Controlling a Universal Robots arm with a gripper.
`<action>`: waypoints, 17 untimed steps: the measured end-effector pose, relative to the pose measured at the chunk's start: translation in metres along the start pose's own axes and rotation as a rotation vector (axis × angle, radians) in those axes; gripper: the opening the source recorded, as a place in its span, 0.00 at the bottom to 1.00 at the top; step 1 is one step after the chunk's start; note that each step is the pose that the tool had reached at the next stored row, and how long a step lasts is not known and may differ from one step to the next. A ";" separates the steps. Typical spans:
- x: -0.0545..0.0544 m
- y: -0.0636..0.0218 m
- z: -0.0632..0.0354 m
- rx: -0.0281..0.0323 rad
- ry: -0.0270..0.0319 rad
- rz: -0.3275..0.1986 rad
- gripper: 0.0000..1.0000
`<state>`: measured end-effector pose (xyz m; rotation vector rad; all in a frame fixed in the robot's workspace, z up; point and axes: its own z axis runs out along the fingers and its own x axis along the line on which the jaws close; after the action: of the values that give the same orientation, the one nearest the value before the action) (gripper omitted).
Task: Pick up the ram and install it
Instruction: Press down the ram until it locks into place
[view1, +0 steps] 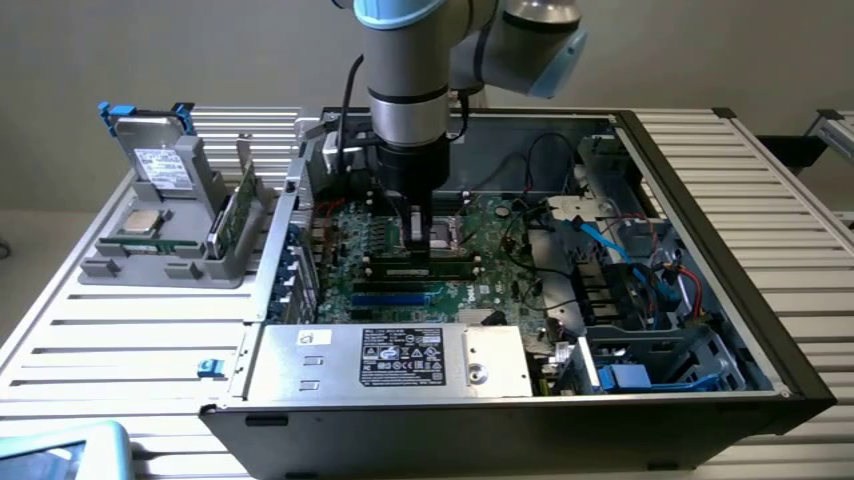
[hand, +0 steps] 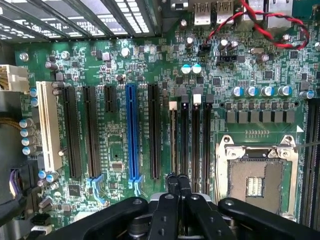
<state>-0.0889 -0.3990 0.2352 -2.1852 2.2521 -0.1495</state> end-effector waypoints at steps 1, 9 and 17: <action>0.000 -0.0004 -0.0047 -0.0001 0.0000 0.000 0.11; 0.001 -0.0072 -0.0236 -0.0041 0.0002 0.000 0.11; 0.001 -0.0071 -0.0238 -0.0044 0.0004 0.000 0.11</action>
<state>-0.0834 -0.3990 0.2594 -2.1879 2.2545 -0.1452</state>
